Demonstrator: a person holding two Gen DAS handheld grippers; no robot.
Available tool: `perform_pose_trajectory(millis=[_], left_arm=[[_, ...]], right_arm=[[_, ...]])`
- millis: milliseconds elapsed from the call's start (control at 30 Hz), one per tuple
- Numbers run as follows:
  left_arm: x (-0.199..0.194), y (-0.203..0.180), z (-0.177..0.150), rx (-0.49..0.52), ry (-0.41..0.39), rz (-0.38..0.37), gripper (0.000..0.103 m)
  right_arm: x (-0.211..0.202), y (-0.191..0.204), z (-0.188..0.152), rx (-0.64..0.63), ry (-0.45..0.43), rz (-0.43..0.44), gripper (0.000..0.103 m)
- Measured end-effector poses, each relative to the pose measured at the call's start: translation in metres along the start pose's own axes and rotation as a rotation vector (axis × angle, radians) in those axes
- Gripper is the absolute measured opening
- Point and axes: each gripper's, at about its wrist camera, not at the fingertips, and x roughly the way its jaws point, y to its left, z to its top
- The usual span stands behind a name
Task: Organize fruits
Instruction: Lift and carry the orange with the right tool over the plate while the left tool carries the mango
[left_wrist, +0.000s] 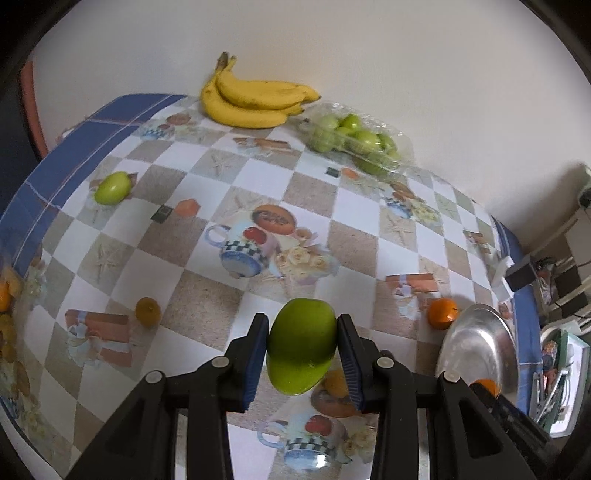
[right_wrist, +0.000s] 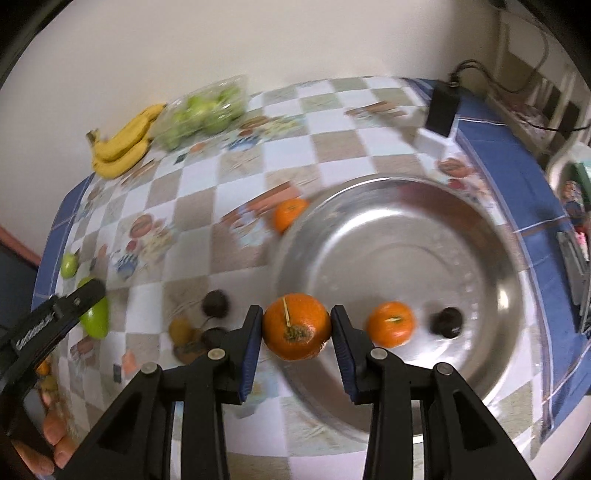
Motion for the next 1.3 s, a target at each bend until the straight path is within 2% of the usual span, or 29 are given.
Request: perform_pose_trajectory(millis=[333,733,933,1033,1300], left_arm=[[-0.014,-0.048,-0.012,0.105,-0.024,-0.061,0.040],[-0.018,-0.130,-0.041,0.317,-0.013,-0.169,0.040],[-0.013,-0.156,-0.052,0.390,-0.014,-0.201,0.040],[-0.005,-0.164,-0.055,0.421,-0.008,-0.197,0.040],[0.020,-0.185,-0.063,0.464,0.028,-0.186,0.040]], right_arm=[[-0.014,-0.066,0.016,0.175,-0.044,-0.048,0.039],[-0.022,-0.129,0.018,0.325,-0.075,-0.105,0.039],[-0.020,-0.139,0.017,0.338,-0.083,-0.096,0.039],[-0.016,-0.136,0.021,0.321,-0.088,-0.072,0.039],[0.003,-0.126,0.026,0.262,-0.080,-0.076,0.039]])
